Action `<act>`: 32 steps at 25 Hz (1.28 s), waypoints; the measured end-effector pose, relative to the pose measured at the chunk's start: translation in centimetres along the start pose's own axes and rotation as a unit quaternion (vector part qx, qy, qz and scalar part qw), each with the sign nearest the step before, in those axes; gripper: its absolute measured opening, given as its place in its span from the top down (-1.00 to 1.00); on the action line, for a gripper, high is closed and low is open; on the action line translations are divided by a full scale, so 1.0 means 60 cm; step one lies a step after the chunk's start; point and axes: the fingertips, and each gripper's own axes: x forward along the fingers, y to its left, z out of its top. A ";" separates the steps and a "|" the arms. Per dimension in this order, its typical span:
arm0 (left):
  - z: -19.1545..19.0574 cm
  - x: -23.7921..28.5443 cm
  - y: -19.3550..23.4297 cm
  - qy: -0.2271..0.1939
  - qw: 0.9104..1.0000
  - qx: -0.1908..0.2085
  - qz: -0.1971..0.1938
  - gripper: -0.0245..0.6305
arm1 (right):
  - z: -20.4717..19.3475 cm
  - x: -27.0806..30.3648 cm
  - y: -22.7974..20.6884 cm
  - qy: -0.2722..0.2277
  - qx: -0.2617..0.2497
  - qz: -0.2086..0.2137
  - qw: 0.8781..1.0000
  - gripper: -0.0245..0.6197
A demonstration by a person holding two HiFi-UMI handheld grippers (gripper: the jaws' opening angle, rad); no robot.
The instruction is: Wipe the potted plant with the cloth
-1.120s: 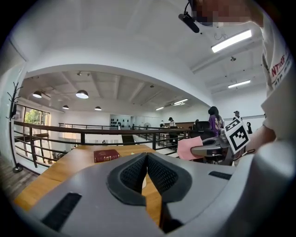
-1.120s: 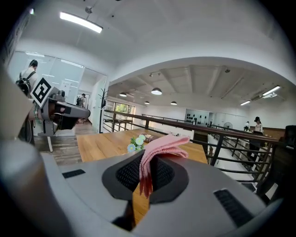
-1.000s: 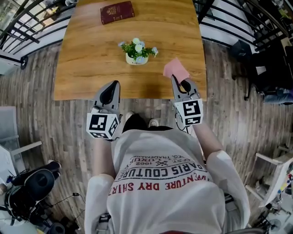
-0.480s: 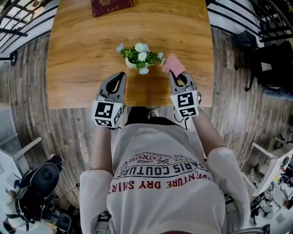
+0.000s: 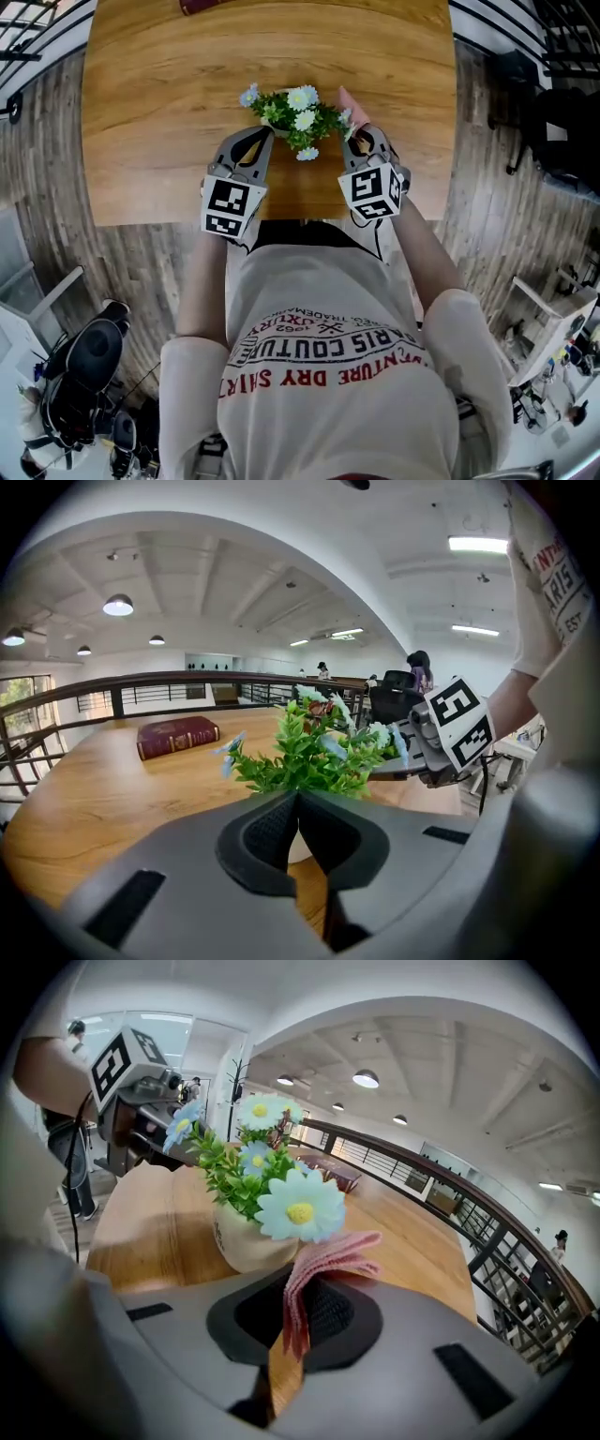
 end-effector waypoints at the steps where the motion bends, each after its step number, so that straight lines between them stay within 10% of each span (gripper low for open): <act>1: -0.005 0.004 0.002 0.004 1.000 -0.007 -0.004 0.87 | 0.001 0.006 0.005 0.002 -0.008 0.005 1.000 0.81; 16: -0.019 0.015 0.007 0.018 0.997 -0.068 -0.018 0.87 | 0.007 0.039 0.057 -0.004 -0.146 0.076 0.986 0.81; 32: -0.012 0.012 0.002 0.021 0.996 -0.070 -0.048 0.87 | -0.007 0.023 0.113 0.028 -0.080 0.113 0.990 0.81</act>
